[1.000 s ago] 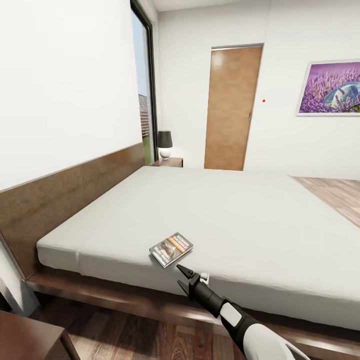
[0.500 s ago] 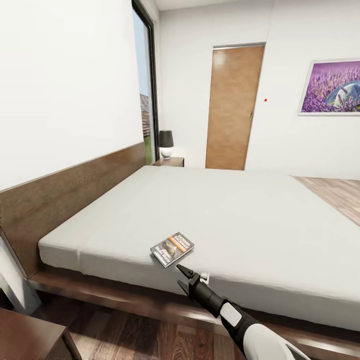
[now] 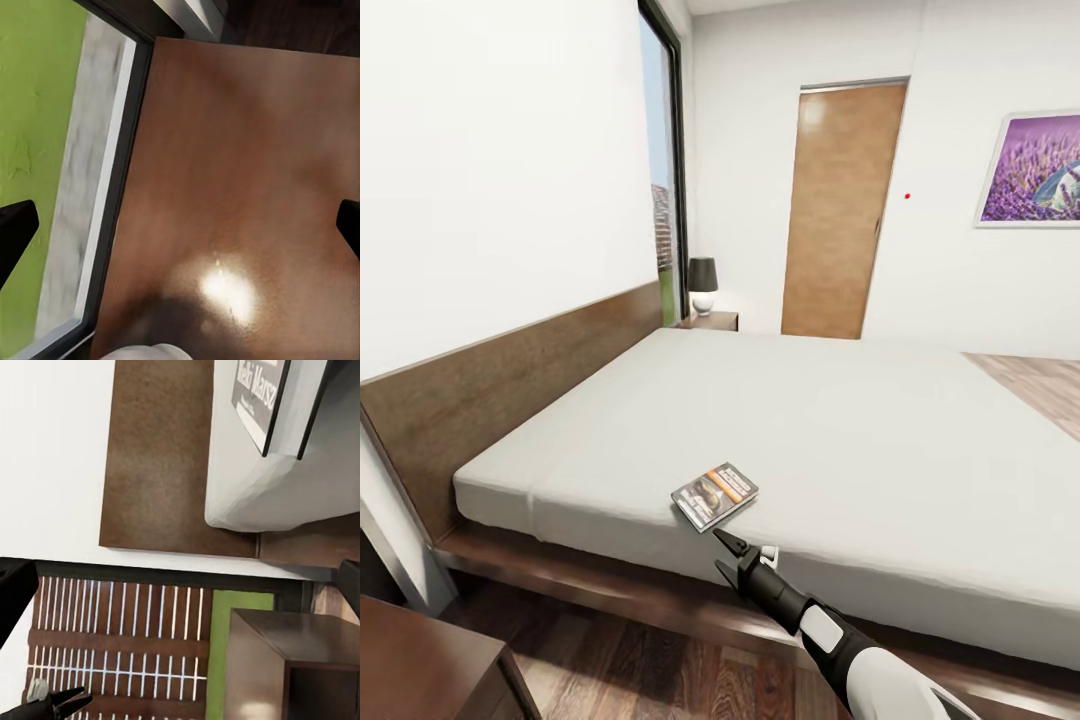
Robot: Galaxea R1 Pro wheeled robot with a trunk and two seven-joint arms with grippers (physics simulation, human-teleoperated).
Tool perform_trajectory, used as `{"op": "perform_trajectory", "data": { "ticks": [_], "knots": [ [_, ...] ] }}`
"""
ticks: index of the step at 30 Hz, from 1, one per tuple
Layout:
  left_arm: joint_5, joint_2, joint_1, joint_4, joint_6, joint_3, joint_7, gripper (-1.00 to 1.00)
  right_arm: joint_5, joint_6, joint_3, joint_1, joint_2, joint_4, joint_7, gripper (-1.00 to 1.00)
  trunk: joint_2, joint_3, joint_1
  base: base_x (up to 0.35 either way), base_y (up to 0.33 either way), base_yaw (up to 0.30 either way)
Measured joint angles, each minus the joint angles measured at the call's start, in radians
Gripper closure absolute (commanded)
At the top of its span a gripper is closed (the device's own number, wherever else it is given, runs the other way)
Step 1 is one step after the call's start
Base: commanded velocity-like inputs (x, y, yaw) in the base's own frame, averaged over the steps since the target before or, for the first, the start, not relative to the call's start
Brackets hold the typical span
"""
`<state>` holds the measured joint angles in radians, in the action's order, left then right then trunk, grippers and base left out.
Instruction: In the bedroom, move the book from the bed onto either nightstand, and place the two sandals side by side next to the bed.
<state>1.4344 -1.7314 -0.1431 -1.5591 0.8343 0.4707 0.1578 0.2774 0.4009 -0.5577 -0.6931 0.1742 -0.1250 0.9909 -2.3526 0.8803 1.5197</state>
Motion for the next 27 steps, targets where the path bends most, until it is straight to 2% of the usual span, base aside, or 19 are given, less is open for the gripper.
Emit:
{"op": "perform_trajectory", "data": {
  "ticks": [27],
  "knots": [
    [0.000,0.000,0.000,-0.001,0.000,0.000,0.000,-1.00,0.000,-0.001,0.000,0.000,0.000,-0.001,0.021,-1.00,0.000,0.011,0.000,0.000,0.000,0.045]
  ]
}}
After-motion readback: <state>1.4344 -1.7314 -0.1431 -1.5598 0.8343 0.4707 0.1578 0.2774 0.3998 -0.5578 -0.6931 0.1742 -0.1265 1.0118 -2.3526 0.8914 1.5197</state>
